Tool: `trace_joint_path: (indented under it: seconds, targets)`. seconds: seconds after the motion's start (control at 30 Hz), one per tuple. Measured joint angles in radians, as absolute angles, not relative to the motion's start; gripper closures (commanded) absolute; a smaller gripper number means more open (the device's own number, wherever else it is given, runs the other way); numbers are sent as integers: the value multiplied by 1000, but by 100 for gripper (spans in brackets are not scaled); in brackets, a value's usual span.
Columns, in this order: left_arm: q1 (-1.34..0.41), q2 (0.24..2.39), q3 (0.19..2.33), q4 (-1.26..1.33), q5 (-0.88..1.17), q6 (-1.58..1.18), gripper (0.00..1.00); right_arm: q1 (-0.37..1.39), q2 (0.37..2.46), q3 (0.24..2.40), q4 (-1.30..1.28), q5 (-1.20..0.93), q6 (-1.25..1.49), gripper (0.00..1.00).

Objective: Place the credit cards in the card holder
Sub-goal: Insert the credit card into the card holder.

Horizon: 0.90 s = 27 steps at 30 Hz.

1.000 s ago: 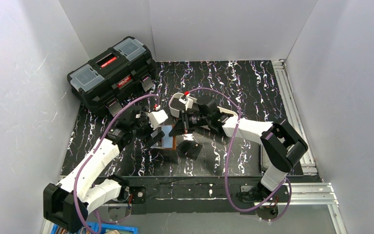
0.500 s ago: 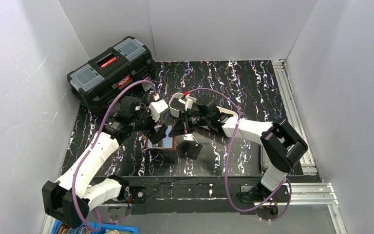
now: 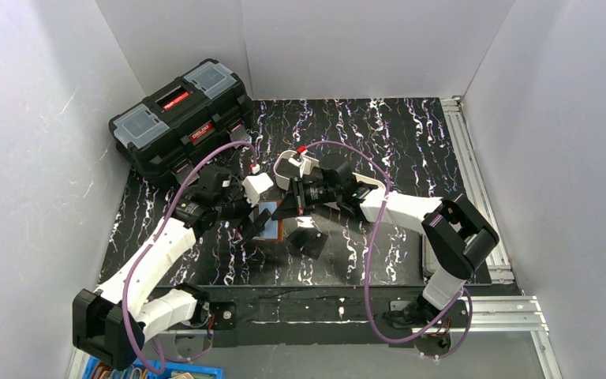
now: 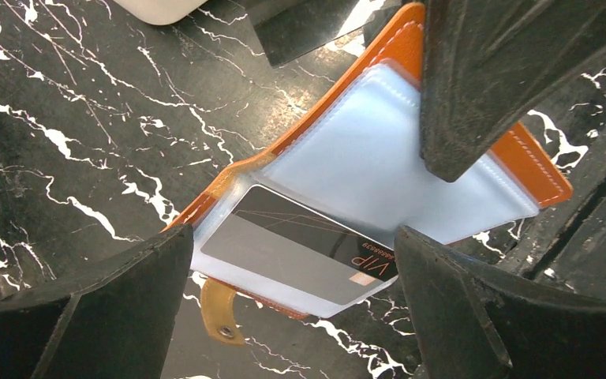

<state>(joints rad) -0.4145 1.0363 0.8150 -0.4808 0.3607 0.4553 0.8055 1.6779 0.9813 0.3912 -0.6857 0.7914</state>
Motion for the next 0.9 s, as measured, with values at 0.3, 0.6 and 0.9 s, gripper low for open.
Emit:
trace_joint_path:
  seconds: [0.3,0.6,0.9]
  targets:
    - [-414,1036,792,-458,293,487,1,801,1678,981,410,-696,807,99]
    - [-415,1025,771,-456,252,498,1,784,1655,936,399,-711,766,99]
    - [-415,1023,765,-461,263,497,1,779,1657,876,403,-722,760,99]
